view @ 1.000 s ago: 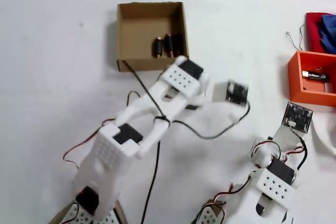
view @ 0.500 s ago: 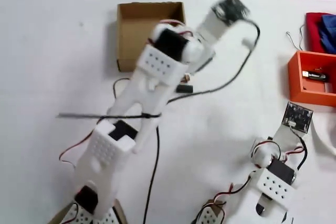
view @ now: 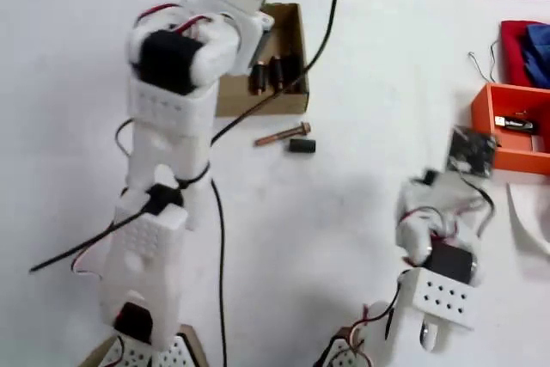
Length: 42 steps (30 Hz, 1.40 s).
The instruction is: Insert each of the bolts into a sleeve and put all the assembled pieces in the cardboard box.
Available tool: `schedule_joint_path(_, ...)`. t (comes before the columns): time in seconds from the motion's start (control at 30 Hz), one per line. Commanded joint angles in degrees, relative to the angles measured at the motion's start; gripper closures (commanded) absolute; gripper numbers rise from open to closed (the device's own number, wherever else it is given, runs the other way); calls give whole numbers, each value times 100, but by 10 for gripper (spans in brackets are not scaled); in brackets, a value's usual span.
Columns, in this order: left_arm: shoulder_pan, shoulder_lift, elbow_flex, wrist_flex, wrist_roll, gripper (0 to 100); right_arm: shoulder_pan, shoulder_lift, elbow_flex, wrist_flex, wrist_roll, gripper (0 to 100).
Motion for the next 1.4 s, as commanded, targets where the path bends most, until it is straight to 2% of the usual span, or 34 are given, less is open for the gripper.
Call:
schedule_joint_path(0.0,-97,-1029,-154,97,26,975,-1147,4,-598,-303,-360,976)
schedule_joint_path(0.13,-105,-1890,-154,97,26,975,-1780,40,-976,-593,-396,976)
schedule_joint_path(0.47,-105,-4132,119,97,0,975,-2343,57,-1424,-831,-396,975)
schedule_joint_path(0.6,-510,-5336,1569,97,18,975,-2747,57,-1407,-954,-396,975)
schedule_joint_path(0.7,-879,-6338,3266,79,18,975,-2932,66,-1407,-1130,-396,976)
schedule_joint_path(0.83,-914,-7481,5437,-202,18,975,-3099,66,-1407,-1393,-396,976)
schedule_joint_path(0.93,-923,-8202,6914,-1231,18,975,-3213,66,-1407,-1569,-396,975)
schedule_joint_path(1.27,-941,-9521,11398,-6004,62,975,-3662,66,-1398,-2853,-396,976)
schedule_joint_path(1.37,-914,-9697,12242,-7367,800,976,-3837,75,-1398,-3125,-396,976)
